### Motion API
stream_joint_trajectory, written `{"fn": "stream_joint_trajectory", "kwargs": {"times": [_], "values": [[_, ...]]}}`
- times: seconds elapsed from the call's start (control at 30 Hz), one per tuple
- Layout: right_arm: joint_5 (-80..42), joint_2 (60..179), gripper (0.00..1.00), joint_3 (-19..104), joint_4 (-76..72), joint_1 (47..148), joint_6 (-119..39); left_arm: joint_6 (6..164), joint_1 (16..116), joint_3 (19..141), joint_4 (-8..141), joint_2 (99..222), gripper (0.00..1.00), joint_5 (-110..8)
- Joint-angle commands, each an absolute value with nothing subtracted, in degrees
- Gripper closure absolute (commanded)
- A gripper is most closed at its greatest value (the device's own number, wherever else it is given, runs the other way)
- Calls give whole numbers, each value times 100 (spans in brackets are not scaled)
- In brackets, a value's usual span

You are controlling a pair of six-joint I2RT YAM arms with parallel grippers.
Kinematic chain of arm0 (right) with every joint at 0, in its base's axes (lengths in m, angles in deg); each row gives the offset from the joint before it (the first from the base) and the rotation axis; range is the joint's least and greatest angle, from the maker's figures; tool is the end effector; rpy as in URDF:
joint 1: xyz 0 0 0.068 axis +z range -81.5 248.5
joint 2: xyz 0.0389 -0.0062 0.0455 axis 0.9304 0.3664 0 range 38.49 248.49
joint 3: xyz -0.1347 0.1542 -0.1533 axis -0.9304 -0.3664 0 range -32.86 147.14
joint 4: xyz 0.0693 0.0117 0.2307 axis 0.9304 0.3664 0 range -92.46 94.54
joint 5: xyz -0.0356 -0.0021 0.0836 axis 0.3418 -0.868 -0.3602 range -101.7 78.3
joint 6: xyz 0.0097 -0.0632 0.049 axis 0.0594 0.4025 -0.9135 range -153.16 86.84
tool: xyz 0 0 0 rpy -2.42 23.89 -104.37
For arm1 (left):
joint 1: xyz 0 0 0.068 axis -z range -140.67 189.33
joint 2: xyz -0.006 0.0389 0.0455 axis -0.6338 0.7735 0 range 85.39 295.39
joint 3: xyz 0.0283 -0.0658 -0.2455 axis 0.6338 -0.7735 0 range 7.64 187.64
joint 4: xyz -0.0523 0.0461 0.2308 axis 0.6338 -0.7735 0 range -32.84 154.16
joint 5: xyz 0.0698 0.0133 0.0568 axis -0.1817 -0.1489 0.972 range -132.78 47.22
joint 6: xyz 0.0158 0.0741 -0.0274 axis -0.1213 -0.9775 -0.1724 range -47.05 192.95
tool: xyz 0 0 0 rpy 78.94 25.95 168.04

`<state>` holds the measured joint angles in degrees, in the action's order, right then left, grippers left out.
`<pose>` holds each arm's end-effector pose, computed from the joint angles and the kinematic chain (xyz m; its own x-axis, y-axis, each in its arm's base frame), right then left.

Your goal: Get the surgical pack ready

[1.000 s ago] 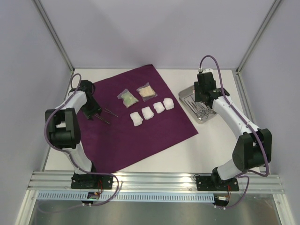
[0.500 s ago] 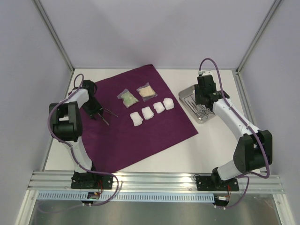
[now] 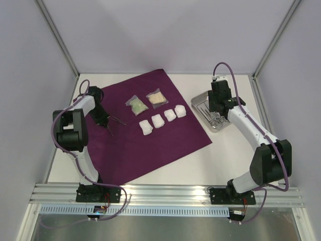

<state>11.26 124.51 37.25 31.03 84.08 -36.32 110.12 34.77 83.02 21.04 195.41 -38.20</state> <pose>0.3193 0.0608 0.2509 -0.7304 -0.1510 -0.6661 0.0376 0.9649 -0.2600 0.3509 0.0335 0.1272 -0.7182 -0.6615 -0.2161 -0.6652 0.7437 -0.0657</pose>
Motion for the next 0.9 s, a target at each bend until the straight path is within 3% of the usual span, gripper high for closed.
{"fn": "stream_joint_trajectory", "kwargs": {"times": [0.0, 0.07, 0.3, 0.57, 0.67, 0.87], "values": [[1150, 12216, 45, 3684, 2891, 8415, -3589, 10960, 3450, 8235, 2162, 19472, 94, -3786], [1133, 12208, 45, 3684, 2909, 8415, -3598, 10951, 3450, 8279, 2153, 19490, 100, -3804], [1404, 11997, 46, 3763, 3084, 8695, -3492, 10723, 3450, 8411, 1969, 19236, 100, -3926], [1186, 11513, 42, 4316, 2883, 10337, -3343, 10178, 3458, 8130, 1854, 17497, 100, -3980], [1177, 11504, 37, 4422, 2278, 11295, -3343, 10116, 3458, 7972, 1775, 16794, 100, -3988], [-499, 12066, 34, 4342, -86, 12677, -3281, 9949, 3458, 7875, 1416, 15414, 100, -4252]]}}
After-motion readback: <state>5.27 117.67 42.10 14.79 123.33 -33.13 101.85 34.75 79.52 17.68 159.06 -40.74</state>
